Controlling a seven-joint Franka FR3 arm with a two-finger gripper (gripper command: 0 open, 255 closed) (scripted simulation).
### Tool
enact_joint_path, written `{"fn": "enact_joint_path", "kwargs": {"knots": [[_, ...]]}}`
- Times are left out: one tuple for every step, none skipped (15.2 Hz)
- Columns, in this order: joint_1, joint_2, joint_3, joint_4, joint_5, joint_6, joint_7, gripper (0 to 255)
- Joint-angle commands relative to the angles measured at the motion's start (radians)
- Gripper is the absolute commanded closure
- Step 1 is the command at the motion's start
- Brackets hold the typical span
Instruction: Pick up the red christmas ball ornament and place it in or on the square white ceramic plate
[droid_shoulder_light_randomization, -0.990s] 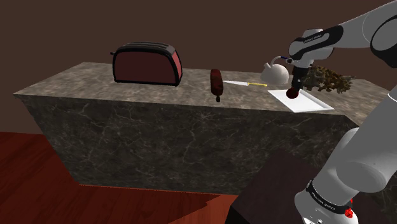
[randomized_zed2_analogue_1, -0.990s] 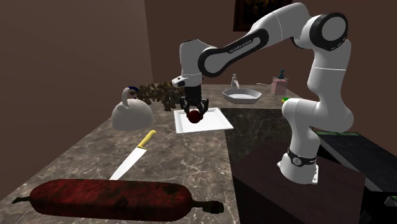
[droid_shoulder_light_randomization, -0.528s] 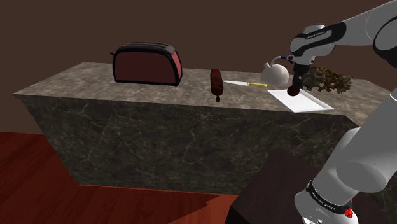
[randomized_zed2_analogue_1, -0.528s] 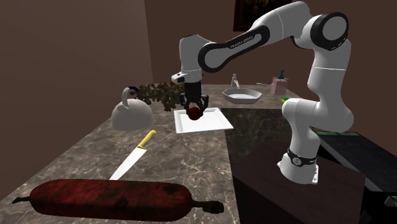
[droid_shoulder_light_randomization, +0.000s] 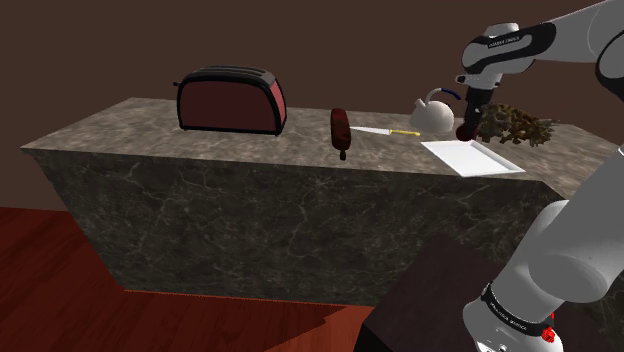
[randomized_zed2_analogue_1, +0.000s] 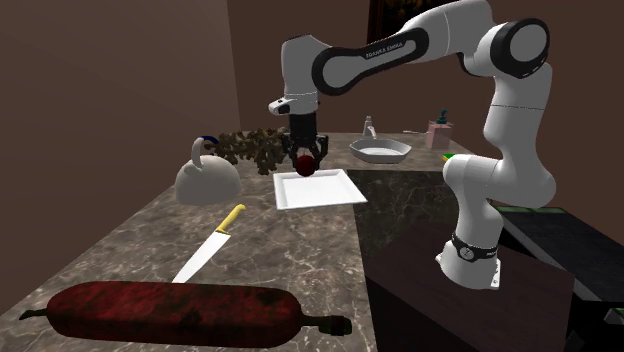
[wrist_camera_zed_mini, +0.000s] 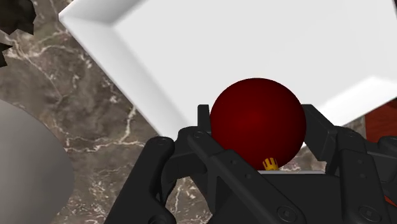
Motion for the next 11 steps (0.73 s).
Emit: {"fn": "enact_joint_path", "kwargs": {"knots": [[0.002,-0.005,0.004,0.023,-0.002,-0.027,0.003,255],[0.002,-0.007,0.005,0.035,-0.003,-0.041,0.003,255],[0.002,-0.008,0.007,0.048,-0.003,-0.054,0.003,255],[0.003,-0.009,0.007,0.058,-0.004,-0.065,0.003,255],[-0.006,-0.046,0.009,0.025,-0.032,-0.057,0.007,255],[-0.016,-0.082,0.011,-0.007,-0.06,-0.051,0.01,255],[-0.029,-0.116,0.013,-0.037,-0.087,-0.045,0.011,255],[-0.037,-0.133,0.015,-0.052,-0.1,-0.043,0.012,255],[-0.038,-0.131,0.013,-0.064,-0.1,-0.029,0.012,255],[-0.038,-0.129,0.011,-0.076,-0.099,-0.016,0.012,255],[-0.038,-0.126,0.008,-0.087,-0.099,-0.002,0.011,255]]}}
